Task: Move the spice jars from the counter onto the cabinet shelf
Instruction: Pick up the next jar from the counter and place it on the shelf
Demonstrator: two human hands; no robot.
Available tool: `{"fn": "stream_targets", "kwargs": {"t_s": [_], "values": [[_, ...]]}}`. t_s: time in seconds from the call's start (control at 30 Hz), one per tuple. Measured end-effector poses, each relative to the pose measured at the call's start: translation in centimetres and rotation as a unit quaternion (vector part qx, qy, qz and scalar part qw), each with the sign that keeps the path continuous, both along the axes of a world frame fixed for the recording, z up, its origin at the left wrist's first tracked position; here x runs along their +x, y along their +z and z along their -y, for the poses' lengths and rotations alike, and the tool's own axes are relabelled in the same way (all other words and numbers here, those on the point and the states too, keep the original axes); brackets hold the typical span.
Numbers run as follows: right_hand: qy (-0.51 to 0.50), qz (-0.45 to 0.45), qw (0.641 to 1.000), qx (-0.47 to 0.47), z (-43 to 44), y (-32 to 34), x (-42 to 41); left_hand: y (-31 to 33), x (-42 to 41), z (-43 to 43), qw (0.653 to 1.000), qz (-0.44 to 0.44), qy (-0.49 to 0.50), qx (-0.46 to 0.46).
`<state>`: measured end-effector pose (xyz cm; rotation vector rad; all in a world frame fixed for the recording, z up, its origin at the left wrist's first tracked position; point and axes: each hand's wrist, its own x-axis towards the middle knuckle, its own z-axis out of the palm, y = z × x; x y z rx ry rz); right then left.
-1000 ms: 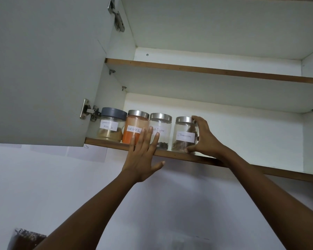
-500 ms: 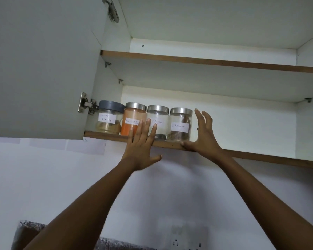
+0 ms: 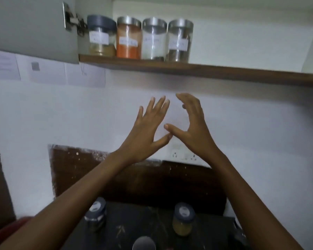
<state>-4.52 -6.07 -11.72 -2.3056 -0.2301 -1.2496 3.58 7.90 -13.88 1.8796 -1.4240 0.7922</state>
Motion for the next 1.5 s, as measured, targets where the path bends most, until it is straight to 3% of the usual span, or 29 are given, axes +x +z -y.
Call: {"fn": "stream_targets", "kwargs": {"t_s": [0.17,0.33,0.5,0.63,0.9,1.2,1.3,1.5], "values": [[0.044,-0.093,0.992,0.077,-1.5,-9.7,-2.8,-8.3,-2.5,-3.1,0.989,-0.115,-0.068,0.066],[0.059,-0.226,0.957,0.169,-3.0,-20.7,-4.3,-17.2,-3.5,-5.2,0.964,-0.22,-0.078,0.124],[0.064,-0.373,0.894,0.241,-4.1,-29.7,-5.2,-26.6,-4.9,-7.0,0.924,-0.322,-0.028,0.207],[0.048,-0.469,0.851,0.232,-4.3,-33.7,-4.7,-31.0,-5.9,-8.1,0.905,-0.321,0.009,0.278],[0.02,-0.491,0.84,0.23,-5.2,-36.8,-2.1,-34.8,-5.1,-9.0,0.899,-0.268,0.035,0.344],[-0.025,-0.429,0.865,0.26,-5.6,-37.9,-1.3,-35.3,-4.0,-9.0,0.895,-0.265,0.046,0.355],[-0.017,-0.427,0.863,0.27,-5.2,-36.6,-1.5,-34.4,-3.9,-9.0,0.902,-0.262,0.036,0.341],[0.041,-0.414,0.828,0.376,-4.2,-29.0,-3.1,-28.9,-4.2,-9.1,0.918,-0.278,0.0,0.282]]}}
